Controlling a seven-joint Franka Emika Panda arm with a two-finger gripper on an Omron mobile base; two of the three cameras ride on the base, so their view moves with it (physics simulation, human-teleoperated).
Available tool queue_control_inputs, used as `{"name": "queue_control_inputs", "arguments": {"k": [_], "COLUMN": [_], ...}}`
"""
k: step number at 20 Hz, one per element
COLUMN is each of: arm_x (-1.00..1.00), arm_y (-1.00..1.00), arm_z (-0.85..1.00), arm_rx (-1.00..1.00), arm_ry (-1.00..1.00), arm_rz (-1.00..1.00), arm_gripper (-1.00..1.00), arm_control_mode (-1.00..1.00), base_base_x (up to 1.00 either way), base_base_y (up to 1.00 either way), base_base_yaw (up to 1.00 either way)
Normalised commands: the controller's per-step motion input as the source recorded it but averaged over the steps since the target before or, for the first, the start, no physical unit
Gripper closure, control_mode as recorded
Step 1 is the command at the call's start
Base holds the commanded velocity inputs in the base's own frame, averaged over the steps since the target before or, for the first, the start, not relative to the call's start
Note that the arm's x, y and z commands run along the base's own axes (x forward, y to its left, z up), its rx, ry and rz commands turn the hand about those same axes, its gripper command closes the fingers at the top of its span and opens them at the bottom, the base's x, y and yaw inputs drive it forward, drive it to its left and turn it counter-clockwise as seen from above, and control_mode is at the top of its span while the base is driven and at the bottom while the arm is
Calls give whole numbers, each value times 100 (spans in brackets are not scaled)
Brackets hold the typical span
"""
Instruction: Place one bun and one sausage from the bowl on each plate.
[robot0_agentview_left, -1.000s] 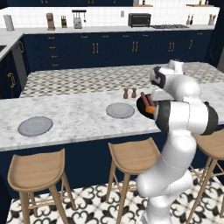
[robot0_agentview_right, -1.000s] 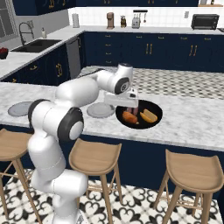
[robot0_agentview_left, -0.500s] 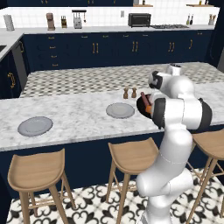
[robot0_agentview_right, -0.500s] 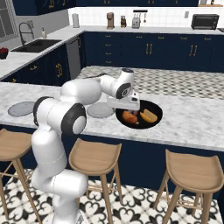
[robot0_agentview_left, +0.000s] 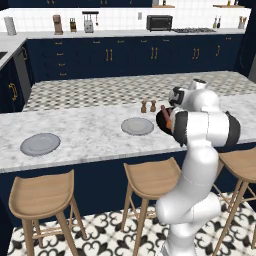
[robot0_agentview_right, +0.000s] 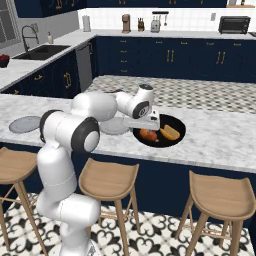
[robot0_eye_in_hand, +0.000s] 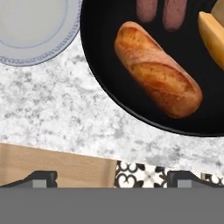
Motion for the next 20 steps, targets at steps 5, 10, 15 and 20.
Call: {"name": "queue_control_inputs", "arguments": {"k": [5,10,15,20], "arm_x": [34,65,81,34], "arm_y": [-17,-43,-19,0], "arm_z": [0,0,-14,-45], "arm_rx": [3,9,3,0], "arm_ry": [1,11,7,11], "arm_rz": [0,3,11,21], "arm_gripper": [-100,-100,-100,-100], "arm_control_mode": [-100,-100,-100,-100], "base_base_x": [0,0,0,0], "base_base_y": [0,0,0,0], "base_base_yaw": [0,0,0,0]}}
